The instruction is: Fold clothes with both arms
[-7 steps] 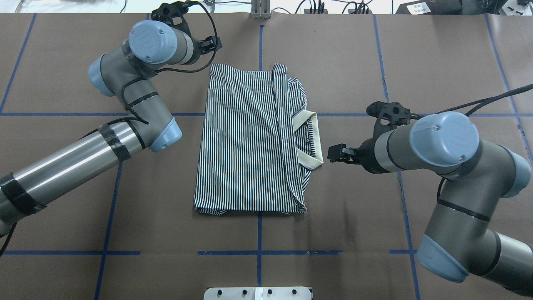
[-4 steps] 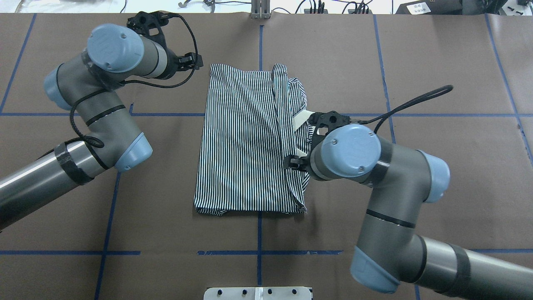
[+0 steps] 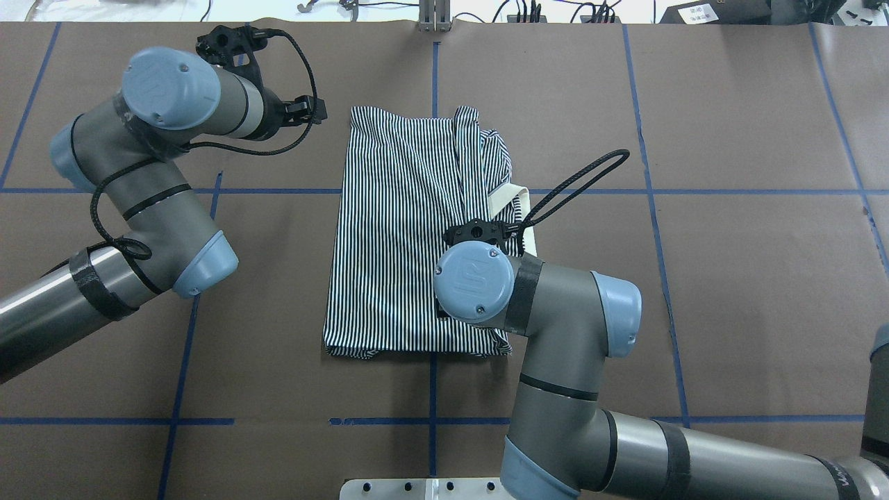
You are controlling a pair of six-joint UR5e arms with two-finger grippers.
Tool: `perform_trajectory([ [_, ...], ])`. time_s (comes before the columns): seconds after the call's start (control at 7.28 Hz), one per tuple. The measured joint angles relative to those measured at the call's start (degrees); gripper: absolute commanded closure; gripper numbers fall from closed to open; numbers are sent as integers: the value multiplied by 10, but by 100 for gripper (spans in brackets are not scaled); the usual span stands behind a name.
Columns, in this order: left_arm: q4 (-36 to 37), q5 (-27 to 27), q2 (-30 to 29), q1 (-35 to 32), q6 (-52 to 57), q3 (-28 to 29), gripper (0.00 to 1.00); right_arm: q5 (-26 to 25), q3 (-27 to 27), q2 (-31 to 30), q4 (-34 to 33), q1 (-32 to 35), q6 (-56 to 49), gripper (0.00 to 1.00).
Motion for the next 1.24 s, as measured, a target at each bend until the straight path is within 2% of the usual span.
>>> perform_trajectory([
  [0.41, -1, 1, 0, 1, -1, 2, 0, 6, -26, 0, -8, -1, -80, 0],
  [1.24, -6, 2, 0, 4, -6, 2, 0, 21, -37, -8, -8, 6, -113, 0],
])
